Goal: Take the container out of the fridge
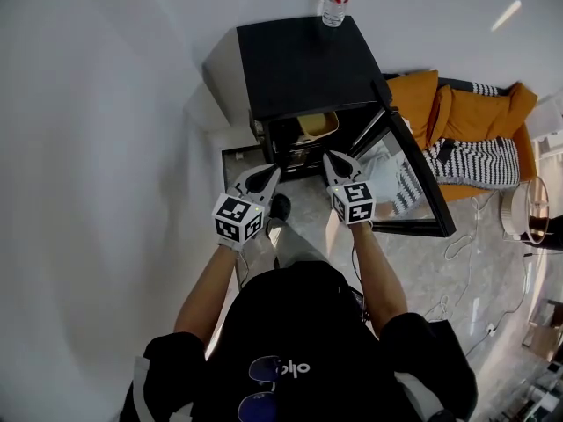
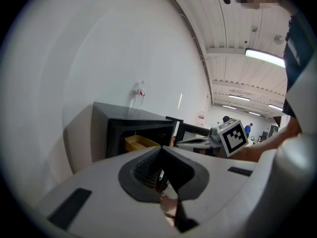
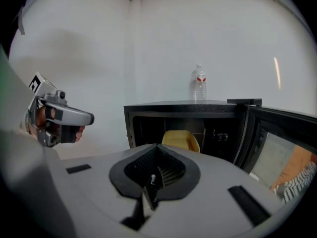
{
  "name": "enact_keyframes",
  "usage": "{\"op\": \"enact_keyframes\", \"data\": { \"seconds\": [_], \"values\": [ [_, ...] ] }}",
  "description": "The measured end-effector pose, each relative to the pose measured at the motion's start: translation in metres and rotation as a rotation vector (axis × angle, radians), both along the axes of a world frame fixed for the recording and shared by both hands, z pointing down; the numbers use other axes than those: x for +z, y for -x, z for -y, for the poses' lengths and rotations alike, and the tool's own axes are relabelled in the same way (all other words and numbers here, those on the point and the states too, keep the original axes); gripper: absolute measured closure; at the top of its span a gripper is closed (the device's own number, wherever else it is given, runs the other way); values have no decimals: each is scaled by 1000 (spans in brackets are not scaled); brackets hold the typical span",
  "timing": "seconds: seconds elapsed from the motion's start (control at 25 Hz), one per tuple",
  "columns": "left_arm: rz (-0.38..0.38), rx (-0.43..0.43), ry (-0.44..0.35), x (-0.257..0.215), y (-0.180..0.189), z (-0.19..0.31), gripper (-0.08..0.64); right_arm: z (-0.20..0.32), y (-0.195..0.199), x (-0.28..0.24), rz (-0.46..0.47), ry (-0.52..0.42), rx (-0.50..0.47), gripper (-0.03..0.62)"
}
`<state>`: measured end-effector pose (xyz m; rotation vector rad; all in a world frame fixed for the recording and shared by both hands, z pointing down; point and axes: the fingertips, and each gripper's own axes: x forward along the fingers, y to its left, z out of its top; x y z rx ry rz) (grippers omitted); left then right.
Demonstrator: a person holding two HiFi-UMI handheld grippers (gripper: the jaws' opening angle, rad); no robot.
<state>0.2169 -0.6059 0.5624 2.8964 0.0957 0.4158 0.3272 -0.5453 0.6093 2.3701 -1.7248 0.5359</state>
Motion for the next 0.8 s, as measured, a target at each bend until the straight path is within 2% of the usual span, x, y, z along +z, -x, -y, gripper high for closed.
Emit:
{"op": "enact_keyframes", "data": {
  "seconds": [0.28, 0.4, 0.52, 0.6, 0.8],
  "values": [
    [29, 28, 4, 15, -12, -4, 560, 11, -17, 22, 21, -8, 29, 581],
    [42, 35, 5, 21, -17, -4, 560, 14, -26, 30, 25, -15, 48, 541],
    [54, 45, 7, 26, -20, -5, 560, 18, -35, 38, 38, -24, 59, 437],
    [63, 55, 6, 30, -23, -7, 560, 20, -41, 45, 44, -26, 63, 318],
    [75, 74, 16, 40, -29, -12, 560, 34, -57, 65, 43, -63, 85, 79]
  ]
}}
